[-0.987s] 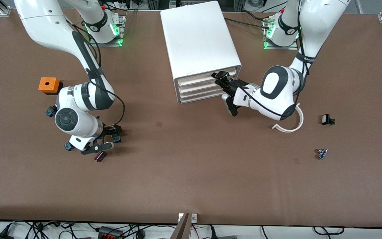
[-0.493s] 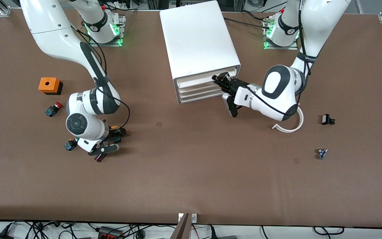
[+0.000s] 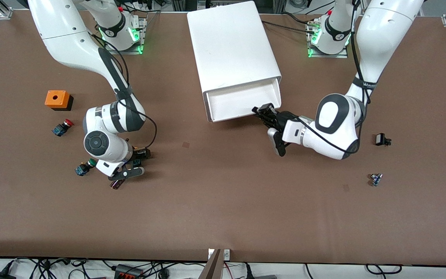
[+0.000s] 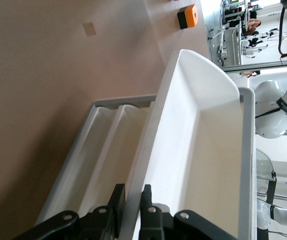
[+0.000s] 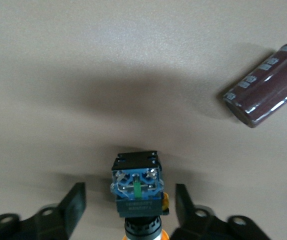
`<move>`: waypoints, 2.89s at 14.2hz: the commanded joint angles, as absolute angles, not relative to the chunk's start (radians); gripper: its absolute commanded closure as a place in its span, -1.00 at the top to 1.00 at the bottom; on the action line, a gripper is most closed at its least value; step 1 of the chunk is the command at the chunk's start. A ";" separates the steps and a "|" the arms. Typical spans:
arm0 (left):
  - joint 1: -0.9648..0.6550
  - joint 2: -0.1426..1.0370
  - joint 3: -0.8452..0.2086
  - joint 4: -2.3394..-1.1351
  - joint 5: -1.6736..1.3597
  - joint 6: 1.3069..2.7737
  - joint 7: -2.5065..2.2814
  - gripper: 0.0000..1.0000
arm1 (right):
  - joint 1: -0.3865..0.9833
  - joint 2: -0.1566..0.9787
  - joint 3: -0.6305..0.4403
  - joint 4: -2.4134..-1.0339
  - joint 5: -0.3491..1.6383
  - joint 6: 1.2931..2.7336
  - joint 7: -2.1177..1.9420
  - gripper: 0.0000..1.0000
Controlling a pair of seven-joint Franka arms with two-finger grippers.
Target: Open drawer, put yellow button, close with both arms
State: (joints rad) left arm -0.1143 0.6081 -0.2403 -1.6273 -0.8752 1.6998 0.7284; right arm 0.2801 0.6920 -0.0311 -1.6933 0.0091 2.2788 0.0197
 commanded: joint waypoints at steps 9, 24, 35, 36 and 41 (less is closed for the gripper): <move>-0.066 0.533 -0.219 -1.526 -0.735 1.680 0.473 1.00 | 0.279 0.669 -0.040 -1.602 0.014 2.251 0.011 -1.00; 0.000 0.430 -0.213 -1.045 0.144 1.430 0.144 1.00 | 0.613 0.620 -0.037 -1.096 0.018 1.913 0.173 -1.00; 0.075 0.003 -0.222 -1.718 0.014 1.724 -0.058 1.00 | 0.810 0.699 -0.031 -1.055 0.021 2.002 0.391 -1.00; 0.078 0.005 -0.222 -1.718 -0.010 1.720 -0.055 1.00 | 0.814 0.710 -0.031 -1.055 0.023 1.996 0.400 -1.00; 0.075 0.008 -0.227 -1.704 -0.011 1.681 -0.063 1.00 | 0.851 0.732 -0.023 -1.055 0.023 1.907 0.528 -1.00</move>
